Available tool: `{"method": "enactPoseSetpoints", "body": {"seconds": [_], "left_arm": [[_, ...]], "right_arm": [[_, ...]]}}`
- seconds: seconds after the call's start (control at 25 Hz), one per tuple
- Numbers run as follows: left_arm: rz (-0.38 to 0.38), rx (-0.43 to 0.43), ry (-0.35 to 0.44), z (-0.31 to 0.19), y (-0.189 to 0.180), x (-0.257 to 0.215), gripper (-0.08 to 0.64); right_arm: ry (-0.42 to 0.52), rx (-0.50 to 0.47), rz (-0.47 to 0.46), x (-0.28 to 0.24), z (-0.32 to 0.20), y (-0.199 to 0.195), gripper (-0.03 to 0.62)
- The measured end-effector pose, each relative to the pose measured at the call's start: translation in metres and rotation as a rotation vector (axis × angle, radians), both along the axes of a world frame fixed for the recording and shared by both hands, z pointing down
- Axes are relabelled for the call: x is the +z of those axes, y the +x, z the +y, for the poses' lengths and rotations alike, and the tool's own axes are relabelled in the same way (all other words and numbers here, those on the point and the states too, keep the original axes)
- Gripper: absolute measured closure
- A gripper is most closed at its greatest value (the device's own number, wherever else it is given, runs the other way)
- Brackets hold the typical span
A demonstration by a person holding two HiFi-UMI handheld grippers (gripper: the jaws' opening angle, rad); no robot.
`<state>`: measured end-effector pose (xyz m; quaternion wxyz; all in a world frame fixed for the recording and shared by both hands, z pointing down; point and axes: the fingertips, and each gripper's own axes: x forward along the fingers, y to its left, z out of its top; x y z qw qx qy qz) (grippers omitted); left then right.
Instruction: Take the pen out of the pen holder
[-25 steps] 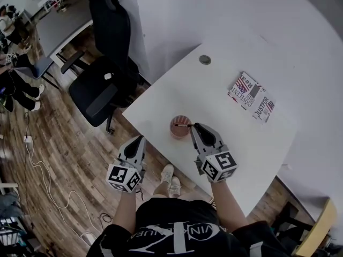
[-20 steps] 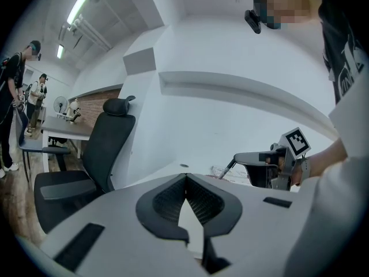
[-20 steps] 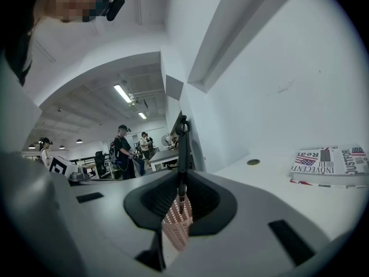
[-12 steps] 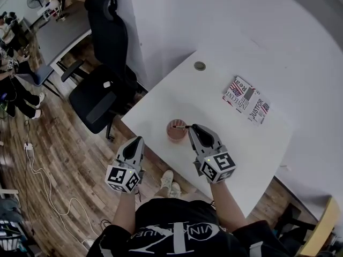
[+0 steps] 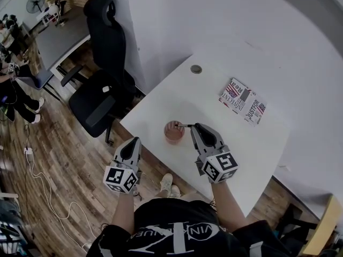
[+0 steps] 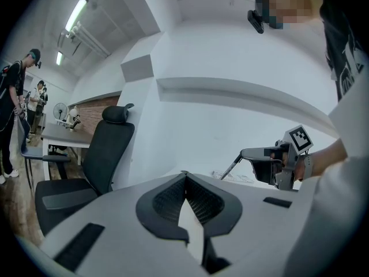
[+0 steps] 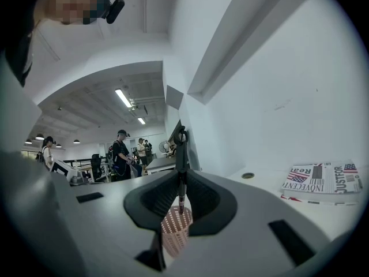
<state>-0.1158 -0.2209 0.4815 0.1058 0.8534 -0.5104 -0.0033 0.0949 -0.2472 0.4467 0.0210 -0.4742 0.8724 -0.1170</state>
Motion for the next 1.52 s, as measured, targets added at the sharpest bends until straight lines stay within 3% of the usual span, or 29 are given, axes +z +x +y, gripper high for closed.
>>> {"method": "enactPoseSetpoints", "body": {"seconds": [0.68,1.52], "left_arm": [[-0.018,0.005,0.023,-0.003,0.002,-0.010,0.546],[-0.028,-0.113,0.037,0.006,-0.046,-0.017,0.546]], "right_arm": [[0.028,0.106,0.025,-0.012,0.004,0.046,0.535],[-0.002,0.142,0.113,0.006,0.016,0.076,0.535]]}}
